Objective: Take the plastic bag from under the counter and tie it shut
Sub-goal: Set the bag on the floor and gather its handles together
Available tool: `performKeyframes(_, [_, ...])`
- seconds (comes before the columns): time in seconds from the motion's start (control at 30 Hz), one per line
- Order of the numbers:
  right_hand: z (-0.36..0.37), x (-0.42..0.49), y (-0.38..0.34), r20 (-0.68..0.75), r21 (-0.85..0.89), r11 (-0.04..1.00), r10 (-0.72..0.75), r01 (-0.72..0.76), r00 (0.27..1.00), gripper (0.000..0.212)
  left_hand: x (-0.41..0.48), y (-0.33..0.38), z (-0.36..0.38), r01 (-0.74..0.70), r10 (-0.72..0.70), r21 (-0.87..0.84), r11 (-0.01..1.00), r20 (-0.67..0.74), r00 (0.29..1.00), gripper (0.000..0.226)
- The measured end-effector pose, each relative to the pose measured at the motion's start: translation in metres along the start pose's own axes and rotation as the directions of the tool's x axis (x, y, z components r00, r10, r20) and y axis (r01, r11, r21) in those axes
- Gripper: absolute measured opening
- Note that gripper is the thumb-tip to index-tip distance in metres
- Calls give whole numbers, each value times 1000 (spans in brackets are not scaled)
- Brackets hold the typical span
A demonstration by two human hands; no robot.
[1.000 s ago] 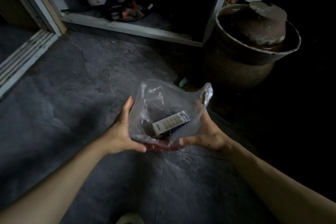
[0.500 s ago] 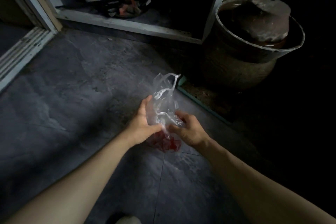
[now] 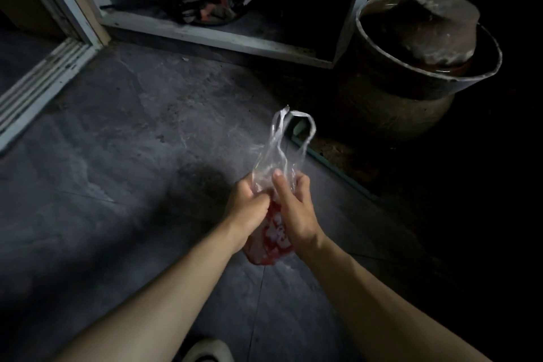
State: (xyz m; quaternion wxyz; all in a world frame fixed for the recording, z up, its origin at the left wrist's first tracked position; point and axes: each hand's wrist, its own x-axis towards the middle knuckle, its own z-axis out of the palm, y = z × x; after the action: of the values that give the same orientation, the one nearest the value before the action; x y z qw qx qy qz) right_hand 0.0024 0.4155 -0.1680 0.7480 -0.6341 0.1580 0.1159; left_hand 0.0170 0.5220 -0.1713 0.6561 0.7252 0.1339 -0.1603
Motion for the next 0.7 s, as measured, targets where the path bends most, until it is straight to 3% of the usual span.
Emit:
performKeyframes(0.1, [4,-1,-1,32,13,1000,-17,17,999,57,-8,1,1,-17,17,9,1000,57,998,38])
performKeyframes(0.2, [2,2,-4,-53,22,999,-47,48,998,36,-11,-4,-5,8,-3,-32,999,166,986,39])
performKeyframes(0.3, [-5,8,-3,-73,-43,998,-56,53,996,18,-17,-6,-10,-80,67,45,996,242,968,38])
performKeyframes(0.37, [-8,12,-4,-83,-89,995,-51,44,995,18,-20,-9,-12,-211,195,75,975,176,965,23])
performKeyframes(0.43, [-11,15,-7,-94,-135,989,-79,66,992,19,-23,-11,-13,-305,305,88,948,10,952,19])
performKeyframes(0.53, [-14,15,-10,-96,-207,974,-111,89,989,29,-25,-10,-19,-316,342,149,937,-207,917,51])
performKeyframes(0.63, [-14,11,-11,-53,-199,975,-115,102,992,35,-22,-7,-26,-223,246,297,928,-41,968,112])
performKeyframes(0.7, [-12,9,-12,-39,-179,980,-95,87,995,36,-23,-3,-22,-160,124,383,910,116,985,125])
